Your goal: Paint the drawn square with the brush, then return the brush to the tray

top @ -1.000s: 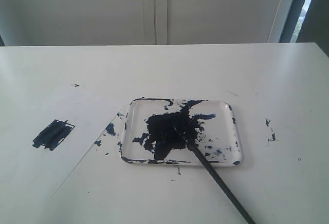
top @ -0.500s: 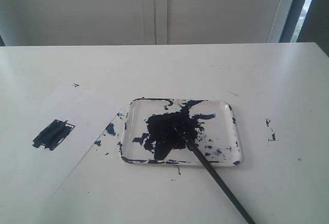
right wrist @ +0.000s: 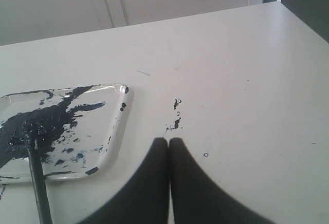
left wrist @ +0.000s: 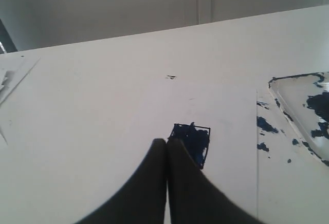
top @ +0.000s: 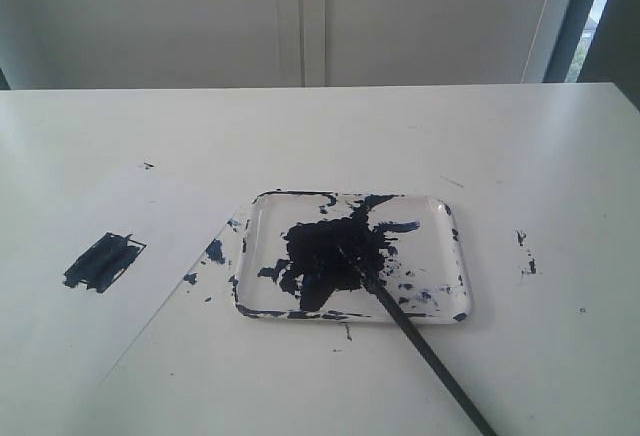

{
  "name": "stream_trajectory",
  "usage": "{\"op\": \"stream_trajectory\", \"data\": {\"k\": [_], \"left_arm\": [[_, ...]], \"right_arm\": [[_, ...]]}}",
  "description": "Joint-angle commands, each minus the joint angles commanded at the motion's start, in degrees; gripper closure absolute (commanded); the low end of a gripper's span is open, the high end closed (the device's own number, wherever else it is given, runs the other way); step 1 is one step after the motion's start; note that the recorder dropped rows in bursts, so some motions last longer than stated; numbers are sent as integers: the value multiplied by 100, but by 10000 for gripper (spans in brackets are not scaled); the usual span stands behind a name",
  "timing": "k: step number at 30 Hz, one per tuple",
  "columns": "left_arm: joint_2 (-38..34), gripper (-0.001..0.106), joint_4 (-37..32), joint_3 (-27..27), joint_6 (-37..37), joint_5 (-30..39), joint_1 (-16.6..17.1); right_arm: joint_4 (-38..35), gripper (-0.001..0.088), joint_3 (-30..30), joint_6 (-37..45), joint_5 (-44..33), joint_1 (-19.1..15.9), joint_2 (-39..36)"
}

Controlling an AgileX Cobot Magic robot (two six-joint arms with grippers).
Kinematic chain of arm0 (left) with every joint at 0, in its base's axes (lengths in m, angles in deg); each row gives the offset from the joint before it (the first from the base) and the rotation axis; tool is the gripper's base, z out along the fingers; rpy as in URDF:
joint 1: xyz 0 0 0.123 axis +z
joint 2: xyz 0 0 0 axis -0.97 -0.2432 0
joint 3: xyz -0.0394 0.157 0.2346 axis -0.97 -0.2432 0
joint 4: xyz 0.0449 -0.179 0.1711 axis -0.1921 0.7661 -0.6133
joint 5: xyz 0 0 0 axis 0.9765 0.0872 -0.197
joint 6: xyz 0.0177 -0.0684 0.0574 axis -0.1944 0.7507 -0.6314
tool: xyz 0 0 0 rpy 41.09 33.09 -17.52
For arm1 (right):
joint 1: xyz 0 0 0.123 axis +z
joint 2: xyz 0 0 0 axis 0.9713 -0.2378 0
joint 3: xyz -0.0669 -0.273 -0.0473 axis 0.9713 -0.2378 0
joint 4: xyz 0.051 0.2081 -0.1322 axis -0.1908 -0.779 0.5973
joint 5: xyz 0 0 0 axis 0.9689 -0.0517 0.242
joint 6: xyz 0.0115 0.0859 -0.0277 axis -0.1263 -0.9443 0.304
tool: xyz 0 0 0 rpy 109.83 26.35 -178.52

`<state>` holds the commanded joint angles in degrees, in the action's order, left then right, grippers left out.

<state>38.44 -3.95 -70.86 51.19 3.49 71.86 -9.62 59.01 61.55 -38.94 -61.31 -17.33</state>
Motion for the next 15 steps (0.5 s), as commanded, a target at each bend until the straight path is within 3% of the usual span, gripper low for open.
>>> {"op": "stream_trajectory", "data": {"k": [9,15], "left_arm": [[679,976,35,-955,564,-334,9],[679,976,13,-960,636,-52,-3]], "right_arm": [[0,868,0,0,0,0,0],[0,868,0,0,0,0,0]]}}
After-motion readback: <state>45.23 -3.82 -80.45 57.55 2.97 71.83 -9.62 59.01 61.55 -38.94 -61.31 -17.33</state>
